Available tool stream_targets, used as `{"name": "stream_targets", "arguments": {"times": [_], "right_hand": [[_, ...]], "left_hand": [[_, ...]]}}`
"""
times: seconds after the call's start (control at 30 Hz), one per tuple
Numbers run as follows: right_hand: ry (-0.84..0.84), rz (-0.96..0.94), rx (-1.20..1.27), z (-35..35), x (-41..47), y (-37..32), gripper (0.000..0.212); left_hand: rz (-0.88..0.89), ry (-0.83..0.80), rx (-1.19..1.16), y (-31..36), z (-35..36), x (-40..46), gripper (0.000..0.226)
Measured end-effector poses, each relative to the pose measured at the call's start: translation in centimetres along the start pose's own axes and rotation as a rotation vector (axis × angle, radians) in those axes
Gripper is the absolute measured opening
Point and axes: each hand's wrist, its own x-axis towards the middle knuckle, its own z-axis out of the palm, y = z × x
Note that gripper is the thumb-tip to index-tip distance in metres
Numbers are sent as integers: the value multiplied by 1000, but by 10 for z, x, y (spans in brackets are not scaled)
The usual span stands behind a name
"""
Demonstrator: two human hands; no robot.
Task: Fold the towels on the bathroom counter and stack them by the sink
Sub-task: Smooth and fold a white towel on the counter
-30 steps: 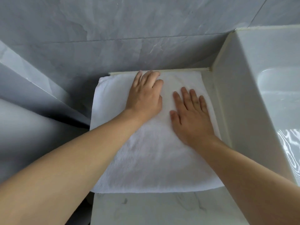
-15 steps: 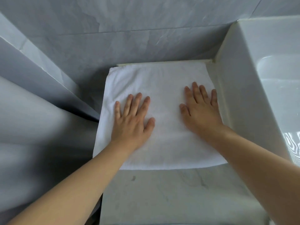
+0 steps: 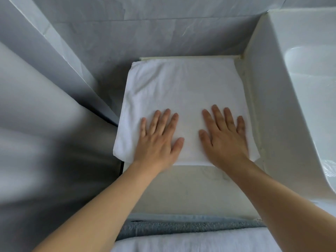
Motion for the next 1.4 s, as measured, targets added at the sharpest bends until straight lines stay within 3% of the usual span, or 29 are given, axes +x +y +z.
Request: {"name": "stream_targets", "arguments": {"times": [0.27, 0.57, 0.73, 0.83, 0.93, 1.0, 1.1, 1.2, 1.4], "right_hand": [[-21, 94, -31, -4, -21, 29, 63], [8, 73, -64, 0, -23, 29, 71], [-83, 65, -337, -17, -28, 20, 67], [-133, -176, -555, -36, -28, 5, 70], [-255, -357, -485, -46, -35, -12, 80], [-336, -310, -389, -47, -38, -18, 79], [-397, -251, -353, -47, -36, -21, 83], [-386, -247, -389, -46, -33, -24, 82], [-318, -212, -459, -40, -35, -25, 85]], "left_hand": [[-76, -46, -15, -52, -2, -20, 75], [-89, -62, 11, -45, -7, -23, 74], [-104, -86, 12, -28, -10, -25, 75], [-67, -150, -49, -26, -13, -26, 77], [36, -226, -128, -33, -16, -31, 85], [99, -288, -167, -37, -20, -35, 95], [170, -342, -39, -40, -28, -40, 105], [199, -328, 93, -38, -35, -41, 105], [163, -239, 60, -33, -36, -45, 94]]}}
